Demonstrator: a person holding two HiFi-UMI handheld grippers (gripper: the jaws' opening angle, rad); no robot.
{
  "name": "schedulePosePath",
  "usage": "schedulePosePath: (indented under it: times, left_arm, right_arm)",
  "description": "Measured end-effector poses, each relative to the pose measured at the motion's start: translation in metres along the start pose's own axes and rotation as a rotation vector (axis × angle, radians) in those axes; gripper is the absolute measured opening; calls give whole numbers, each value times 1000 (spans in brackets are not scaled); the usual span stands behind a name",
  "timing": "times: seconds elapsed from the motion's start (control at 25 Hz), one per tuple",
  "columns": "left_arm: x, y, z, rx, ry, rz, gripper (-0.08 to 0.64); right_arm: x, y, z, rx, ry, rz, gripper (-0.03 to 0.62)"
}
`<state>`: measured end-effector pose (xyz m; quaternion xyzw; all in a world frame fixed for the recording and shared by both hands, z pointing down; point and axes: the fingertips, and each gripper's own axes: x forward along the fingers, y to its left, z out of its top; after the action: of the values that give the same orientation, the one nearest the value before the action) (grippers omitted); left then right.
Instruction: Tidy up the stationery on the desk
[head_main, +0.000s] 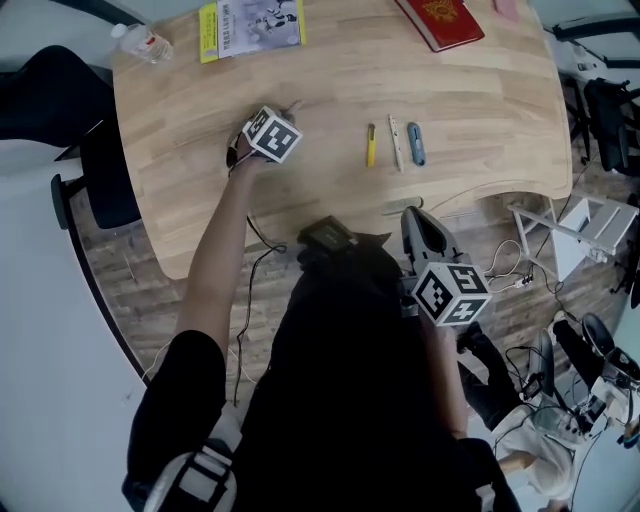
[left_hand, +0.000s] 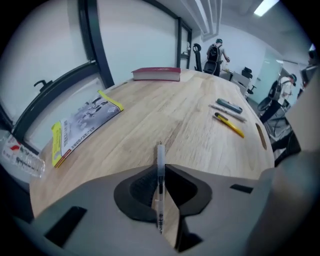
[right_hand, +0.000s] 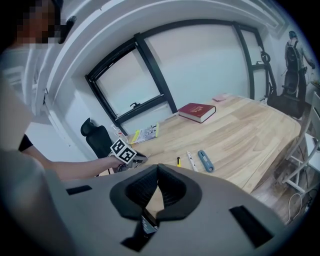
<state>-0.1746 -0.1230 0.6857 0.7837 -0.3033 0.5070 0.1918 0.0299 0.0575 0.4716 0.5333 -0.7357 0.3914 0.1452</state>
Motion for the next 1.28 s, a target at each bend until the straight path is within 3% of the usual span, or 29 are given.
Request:
schedulePosePath:
  times: [0.2,0.44,0.8,1.04,1.28]
  left_arm:
    - [-21,-29,25,-308,-120,-69,69]
    - [-31,-75,50,-541,-209,-143,69]
    - [-9,-114,52,-885,-208,-134,69]
    - [7,-120,45,-1018,-210,-69,69]
    - [15,-119,47,-1056,-223,8,71]
  right_arm:
    - [-5,3,10,-13,-32,5,21]
    - [-6,-4,15,-37,-18,37,21]
    - [-18,-42,34,-89,11,108,21]
    - [-26,-80,40,-105,47,141,21]
    - [-24,-104,38,-116,78,183,21]
